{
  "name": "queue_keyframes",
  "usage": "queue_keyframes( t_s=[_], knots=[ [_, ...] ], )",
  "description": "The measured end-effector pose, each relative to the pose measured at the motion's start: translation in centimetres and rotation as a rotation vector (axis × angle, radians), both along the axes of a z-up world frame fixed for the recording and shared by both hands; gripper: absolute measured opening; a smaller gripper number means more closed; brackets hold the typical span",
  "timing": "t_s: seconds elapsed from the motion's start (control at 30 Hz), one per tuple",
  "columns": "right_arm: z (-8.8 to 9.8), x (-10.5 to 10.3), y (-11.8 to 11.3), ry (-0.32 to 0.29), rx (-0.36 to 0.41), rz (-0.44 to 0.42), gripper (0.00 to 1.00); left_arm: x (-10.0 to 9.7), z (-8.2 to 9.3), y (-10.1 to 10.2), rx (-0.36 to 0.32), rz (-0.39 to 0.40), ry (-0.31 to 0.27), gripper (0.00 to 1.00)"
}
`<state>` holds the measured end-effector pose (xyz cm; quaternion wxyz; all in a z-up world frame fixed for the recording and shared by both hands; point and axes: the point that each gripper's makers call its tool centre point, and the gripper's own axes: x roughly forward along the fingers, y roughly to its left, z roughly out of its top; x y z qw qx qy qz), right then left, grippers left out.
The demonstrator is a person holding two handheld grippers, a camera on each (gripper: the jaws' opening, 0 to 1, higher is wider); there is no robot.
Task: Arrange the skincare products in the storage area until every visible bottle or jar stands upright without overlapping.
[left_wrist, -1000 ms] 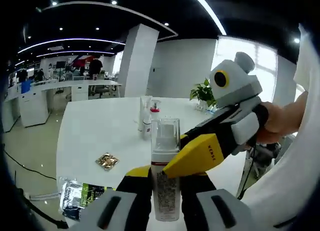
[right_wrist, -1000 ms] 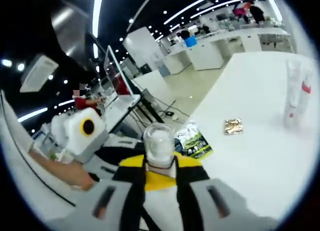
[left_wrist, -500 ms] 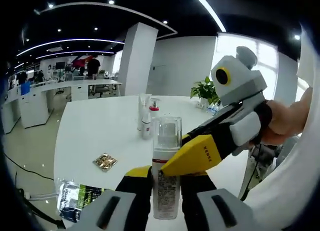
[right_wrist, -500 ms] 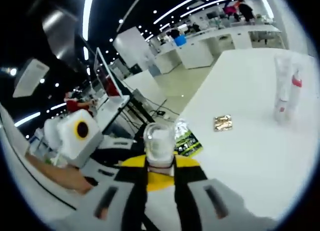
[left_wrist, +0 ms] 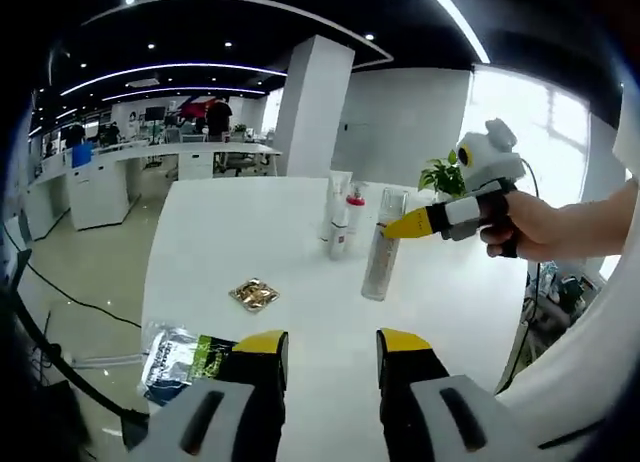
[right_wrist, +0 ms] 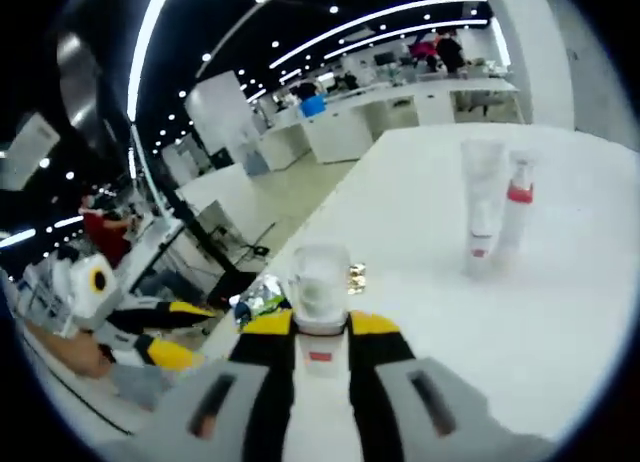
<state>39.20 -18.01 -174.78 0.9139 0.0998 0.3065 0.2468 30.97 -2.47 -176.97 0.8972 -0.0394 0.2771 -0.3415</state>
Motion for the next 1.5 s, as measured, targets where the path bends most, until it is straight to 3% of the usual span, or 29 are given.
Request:
queue_keyframes(
  t_s=[0.33, 0.67, 0.9, 1.5],
  knots=[
    [-2.9, 5.3, -7.3, -0.034, -0.094, -0.172, 0.17, -0.4, -0.2, 3.6, 0.022, 0.08, 0.026, 0.34],
    [-5.9, 9.2, -12.0, -0.048, -0.175, -0.314, 0.17, -1.8, -0.2, 6.1, 0.068, 0.143, 0.042, 0.32],
    [-6.6, 11.0, -13.4, -0.079, -0.216, -0.36, 0.17, -2.2, -0.4, 7.6, 0.095, 0.187, 0.054, 0.31],
    [-7.6, 12.6, -14.3, -0.124, -0.285, -0.408, 0.18, -2.2, -0.2, 8.8, 0.123, 0.224, 0.062, 0.3]
  ],
)
